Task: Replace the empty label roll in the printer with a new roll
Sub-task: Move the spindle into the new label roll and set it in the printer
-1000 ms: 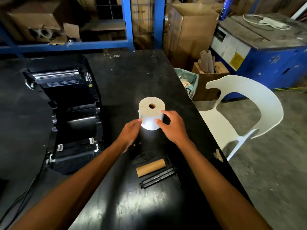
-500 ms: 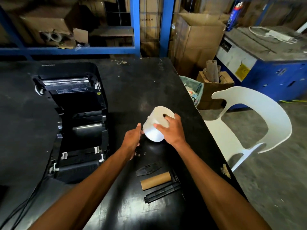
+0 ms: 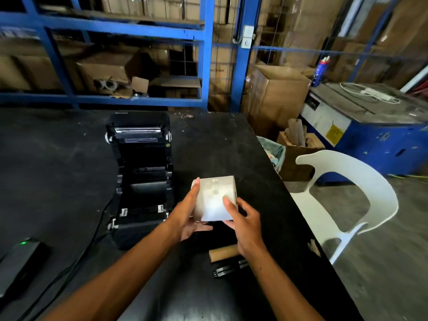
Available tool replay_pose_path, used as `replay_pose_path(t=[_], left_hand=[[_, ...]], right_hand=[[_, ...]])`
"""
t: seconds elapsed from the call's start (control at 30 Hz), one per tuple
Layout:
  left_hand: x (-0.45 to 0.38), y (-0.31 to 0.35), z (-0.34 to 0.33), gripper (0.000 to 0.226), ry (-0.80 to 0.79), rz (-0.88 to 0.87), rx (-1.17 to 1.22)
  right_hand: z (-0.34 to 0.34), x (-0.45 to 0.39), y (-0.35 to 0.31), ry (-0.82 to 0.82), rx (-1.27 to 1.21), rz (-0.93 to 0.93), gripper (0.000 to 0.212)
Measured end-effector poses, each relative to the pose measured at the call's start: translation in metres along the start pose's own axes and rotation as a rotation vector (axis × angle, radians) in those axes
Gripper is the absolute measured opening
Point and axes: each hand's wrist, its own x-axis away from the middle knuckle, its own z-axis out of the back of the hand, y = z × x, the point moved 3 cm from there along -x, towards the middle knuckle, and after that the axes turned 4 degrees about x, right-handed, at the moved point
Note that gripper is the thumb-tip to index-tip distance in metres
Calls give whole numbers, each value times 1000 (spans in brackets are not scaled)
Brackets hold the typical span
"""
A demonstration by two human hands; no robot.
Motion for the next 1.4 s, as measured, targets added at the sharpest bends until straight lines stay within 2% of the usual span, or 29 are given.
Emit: replay_pose_path(t=[0.13, 0.23, 0.3, 0.37, 0.47, 0.57, 0.73, 0.93, 1.03, 1.27, 1.4], left_hand=[[28, 8, 16, 52, 129, -129, 80], [47, 13, 27, 43, 207, -222, 93], [59, 22, 34, 44, 242, -312, 46], [70, 31, 40, 50, 267, -389, 2], [80, 35, 50, 58, 291, -461, -63], [83, 32, 58, 51, 312, -499, -120], [80, 23, 65, 51, 331, -527, -204], [72, 2, 54, 61, 300, -490, -250], [65, -12, 45, 56, 259, -450, -251], [48, -55, 17, 44, 233, -294, -205], [45, -67, 8, 45, 211, -217, -181]], right_hand=[[-17, 23, -8, -106, -36, 36, 24], [-23, 33, -25, -152, 60, 112, 23], [-25, 37, -42, -63, 204, 240, 21], [-30, 44, -63, 17, 404, 446, 28], [-49, 59, -86, -64, 662, 759, 28], [-61, 68, -88, -147, 930, 831, 34], [-61, 76, -77, -200, 1183, 823, 34], [-39, 82, -67, -144, 1126, 690, 18], [-24, 84, -56, -155, 1126, 598, 14], [38, 98, -18, -61, 772, 309, 7], [92, 100, 5, 73, 719, 200, 8]])
